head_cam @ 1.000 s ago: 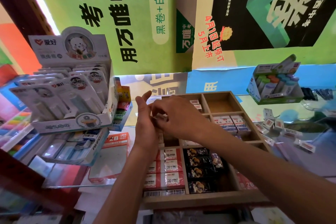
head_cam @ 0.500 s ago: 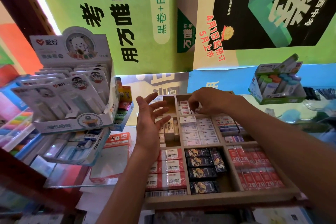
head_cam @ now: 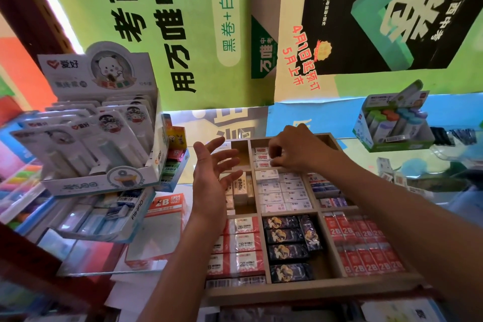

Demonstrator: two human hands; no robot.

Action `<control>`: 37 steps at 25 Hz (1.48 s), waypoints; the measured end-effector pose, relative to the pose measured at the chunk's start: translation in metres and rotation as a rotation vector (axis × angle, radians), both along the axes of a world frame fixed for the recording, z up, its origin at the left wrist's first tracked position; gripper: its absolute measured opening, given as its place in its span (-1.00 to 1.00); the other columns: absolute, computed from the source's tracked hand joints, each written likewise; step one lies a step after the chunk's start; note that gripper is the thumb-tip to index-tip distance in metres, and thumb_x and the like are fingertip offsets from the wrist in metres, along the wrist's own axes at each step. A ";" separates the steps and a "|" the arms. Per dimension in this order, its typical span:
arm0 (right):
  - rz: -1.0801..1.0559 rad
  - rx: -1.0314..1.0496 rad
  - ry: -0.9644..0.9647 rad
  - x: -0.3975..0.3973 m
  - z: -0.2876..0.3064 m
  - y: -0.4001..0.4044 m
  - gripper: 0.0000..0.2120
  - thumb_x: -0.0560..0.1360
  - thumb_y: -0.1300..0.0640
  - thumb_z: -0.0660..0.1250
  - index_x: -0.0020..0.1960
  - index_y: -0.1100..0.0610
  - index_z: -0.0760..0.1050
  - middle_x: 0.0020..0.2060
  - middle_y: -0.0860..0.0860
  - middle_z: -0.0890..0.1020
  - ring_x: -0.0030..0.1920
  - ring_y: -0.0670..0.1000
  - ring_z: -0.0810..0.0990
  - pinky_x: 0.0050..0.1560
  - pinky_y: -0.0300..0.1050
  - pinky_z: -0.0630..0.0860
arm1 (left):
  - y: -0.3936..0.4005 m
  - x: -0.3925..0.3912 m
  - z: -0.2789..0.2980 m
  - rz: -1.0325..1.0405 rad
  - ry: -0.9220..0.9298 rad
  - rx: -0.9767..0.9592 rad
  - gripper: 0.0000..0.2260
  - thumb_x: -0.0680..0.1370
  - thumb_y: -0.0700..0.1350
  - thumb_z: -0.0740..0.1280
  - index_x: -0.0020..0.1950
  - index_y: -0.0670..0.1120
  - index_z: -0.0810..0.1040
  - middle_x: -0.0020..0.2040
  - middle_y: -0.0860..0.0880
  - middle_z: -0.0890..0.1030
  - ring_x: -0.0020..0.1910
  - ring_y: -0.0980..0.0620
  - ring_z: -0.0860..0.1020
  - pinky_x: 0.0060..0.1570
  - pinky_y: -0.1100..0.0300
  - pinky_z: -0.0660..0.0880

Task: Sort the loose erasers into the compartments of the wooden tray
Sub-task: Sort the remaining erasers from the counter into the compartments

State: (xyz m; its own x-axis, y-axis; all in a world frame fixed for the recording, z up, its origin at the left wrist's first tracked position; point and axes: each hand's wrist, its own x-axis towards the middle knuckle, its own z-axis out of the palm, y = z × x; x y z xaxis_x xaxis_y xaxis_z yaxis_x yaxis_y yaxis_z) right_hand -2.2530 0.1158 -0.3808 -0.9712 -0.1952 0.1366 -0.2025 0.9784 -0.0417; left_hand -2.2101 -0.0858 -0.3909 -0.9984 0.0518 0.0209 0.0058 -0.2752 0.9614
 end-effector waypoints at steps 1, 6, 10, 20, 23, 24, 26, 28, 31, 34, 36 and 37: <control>-0.017 -0.060 0.028 0.000 -0.004 0.000 -0.83 0.51 -0.11 0.39 -0.07 -0.01 0.63 -0.12 -0.07 0.67 0.01 -0.02 0.55 0.06 -0.06 0.31 | 0.000 0.000 0.000 0.003 0.003 -0.003 -0.43 0.48 0.36 -0.02 0.20 0.07 0.55 0.07 -0.07 0.68 0.10 -0.04 0.63 0.14 -0.02 0.55; -0.214 -0.504 0.258 0.025 0.001 0.025 -0.84 0.53 0.01 0.38 -0.14 0.08 0.64 -0.20 -0.04 0.68 -0.13 -0.01 0.58 -0.06 -0.09 0.45 | 0.002 0.001 -0.002 -0.001 0.050 -0.055 -0.43 0.51 0.34 -0.02 0.20 0.03 0.56 0.03 -0.07 0.69 0.08 -0.03 0.64 0.09 0.03 0.57; -0.284 -0.671 0.335 0.085 0.007 0.067 -0.86 0.50 0.09 0.43 -0.23 0.07 0.61 -0.31 -0.13 0.64 -0.26 -0.20 0.58 -0.19 -0.29 0.41 | 0.002 0.006 0.000 -0.037 0.064 -0.200 -0.47 0.64 0.25 -0.07 0.14 -0.03 0.58 -0.04 -0.04 0.70 0.00 0.01 0.66 0.05 0.10 0.56; -0.535 -0.789 0.230 0.225 -0.032 0.187 -0.83 0.48 0.13 0.47 0.05 0.00 0.57 -0.11 -0.16 0.60 -0.15 -0.14 0.55 -0.13 -0.14 0.40 | 0.027 0.018 0.008 -0.093 0.326 -1.258 -0.92 0.59 -0.05 0.33 0.06 0.02 0.58 0.02 0.00 0.61 -0.06 0.03 0.55 -0.10 0.12 0.42; -0.429 -0.653 0.038 0.235 -0.054 0.198 -0.46 0.39 0.05 0.57 0.31 0.00 0.47 0.12 -0.15 0.52 0.06 -0.09 0.51 0.05 -0.12 0.43 | 0.054 0.033 0.023 -0.033 0.476 -1.281 -0.90 0.55 -0.12 0.37 0.04 -0.06 0.63 0.02 -0.07 0.65 -0.03 -0.03 0.57 0.02 0.03 0.48; -0.407 -0.644 0.050 0.234 -0.057 0.200 -0.44 0.37 0.07 0.58 0.32 0.03 0.48 0.12 -0.14 0.53 0.09 -0.08 0.51 0.10 -0.11 0.44 | 0.068 0.041 0.027 -0.045 0.558 -1.255 -0.91 0.53 -0.13 0.39 0.02 -0.06 0.63 -0.01 -0.05 0.66 -0.03 -0.03 0.58 0.06 0.00 0.49; -0.387 -0.733 0.105 0.230 -0.061 0.204 -0.54 0.39 0.14 0.55 0.25 0.04 0.52 0.03 -0.18 0.59 0.04 -0.08 0.55 0.07 -0.25 0.47 | 0.099 0.057 0.029 -0.146 0.700 -1.230 -0.92 0.52 -0.12 0.40 0.01 -0.03 0.62 -0.04 0.01 0.66 -0.03 0.00 0.58 0.08 0.02 0.47; -0.412 -0.802 0.156 0.227 -0.061 0.204 -0.65 0.41 0.20 0.53 0.14 0.01 0.55 -0.08 -0.23 0.60 -0.08 -0.10 0.56 -0.10 -0.45 0.42 | 0.134 0.069 0.024 -0.273 0.771 -1.235 -0.88 0.53 -0.06 0.39 0.05 -0.02 0.60 0.01 0.05 0.64 0.01 0.03 0.55 0.05 0.06 0.47; -0.457 -0.866 0.200 0.226 -0.065 0.206 -0.68 0.39 0.21 0.53 0.08 0.01 0.55 -0.15 -0.19 0.60 -0.24 -0.21 0.54 -0.25 -0.42 0.42 | 0.180 0.076 0.014 -0.378 0.851 -1.214 -0.83 0.51 -0.04 0.38 0.09 0.00 0.60 0.03 0.03 0.65 0.04 0.01 0.55 0.08 0.04 0.47; -0.476 -0.955 0.241 0.226 -0.071 0.214 -0.64 0.38 0.27 0.50 0.12 0.04 0.55 -0.11 -0.13 0.60 -0.23 -0.21 0.54 -0.21 -0.32 0.46 | 0.210 0.075 0.006 -0.464 0.896 -1.469 -0.71 0.49 0.00 0.37 0.22 0.04 0.55 0.12 0.02 0.61 0.13 -0.02 0.49 0.13 0.04 0.40; -0.466 -0.956 0.267 0.226 -0.073 0.219 -0.62 0.38 0.35 0.46 0.13 0.07 0.57 -0.06 -0.11 0.57 -0.18 -0.19 0.53 -0.18 -0.33 0.46 | 0.220 0.071 0.000 -0.520 0.874 -1.695 -0.63 0.46 0.01 0.37 0.26 0.07 0.51 0.17 0.02 0.56 0.21 -0.05 0.44 0.17 -0.01 0.31; -0.453 -0.956 0.276 0.225 -0.073 0.219 -0.63 0.38 0.37 0.46 0.12 0.07 0.58 -0.06 -0.11 0.56 -0.18 -0.18 0.53 -0.18 -0.36 0.46 | 0.223 0.067 -0.003 -0.530 0.859 -1.730 -0.65 0.45 0.01 0.38 0.24 0.08 0.51 0.17 0.02 0.56 0.22 -0.05 0.43 0.16 -0.02 0.29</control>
